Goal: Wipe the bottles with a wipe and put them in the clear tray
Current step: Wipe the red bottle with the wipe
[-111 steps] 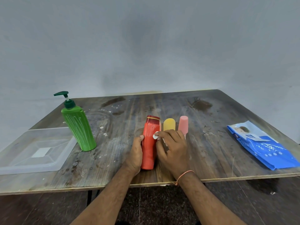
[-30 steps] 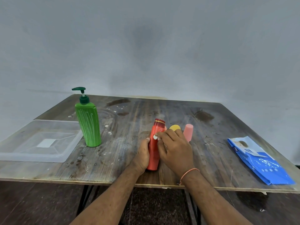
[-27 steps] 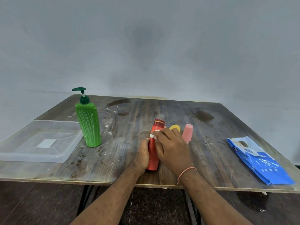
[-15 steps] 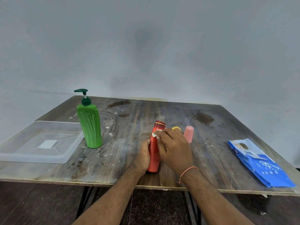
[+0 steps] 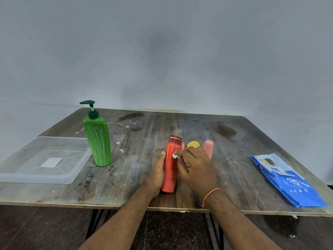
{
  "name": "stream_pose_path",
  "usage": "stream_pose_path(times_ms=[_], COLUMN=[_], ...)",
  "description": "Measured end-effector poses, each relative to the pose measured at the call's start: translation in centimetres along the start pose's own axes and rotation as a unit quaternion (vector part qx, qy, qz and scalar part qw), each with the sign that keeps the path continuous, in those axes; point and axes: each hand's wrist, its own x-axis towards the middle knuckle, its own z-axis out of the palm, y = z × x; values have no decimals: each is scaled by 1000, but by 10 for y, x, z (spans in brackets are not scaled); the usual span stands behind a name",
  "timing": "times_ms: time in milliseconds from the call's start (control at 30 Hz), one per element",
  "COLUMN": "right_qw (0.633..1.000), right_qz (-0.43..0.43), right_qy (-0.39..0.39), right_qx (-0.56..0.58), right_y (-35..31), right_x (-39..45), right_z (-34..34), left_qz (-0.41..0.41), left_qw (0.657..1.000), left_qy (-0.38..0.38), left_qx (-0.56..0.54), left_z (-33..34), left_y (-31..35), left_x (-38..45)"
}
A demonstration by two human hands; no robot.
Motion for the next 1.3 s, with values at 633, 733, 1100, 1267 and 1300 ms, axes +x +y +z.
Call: stream_pose_path(times_ms=[633,733,1100,1267,1300], right_qw=[998,999,1000,999,999], right_qz=[52,31,11,41,44], right_qy=[32,24,19,19,21], right_qx=[30,38,13,-11,-10], right_y=[4,3,-2,1,0], right_x=[9,8,18,19,21], right_z=[5,3,3,0,0], left_qz=[-15,-2,14,1,-1], left_qw=[1000,1000,1000,1000,1000], left_qy=[6,9,-3,-1,-1], left_qx=[19,17,28,25,23], left_z=[-1,1,3,4,4], left_y=[0,3,6,6,6], left_x=[0,-2,-7,-5,-6])
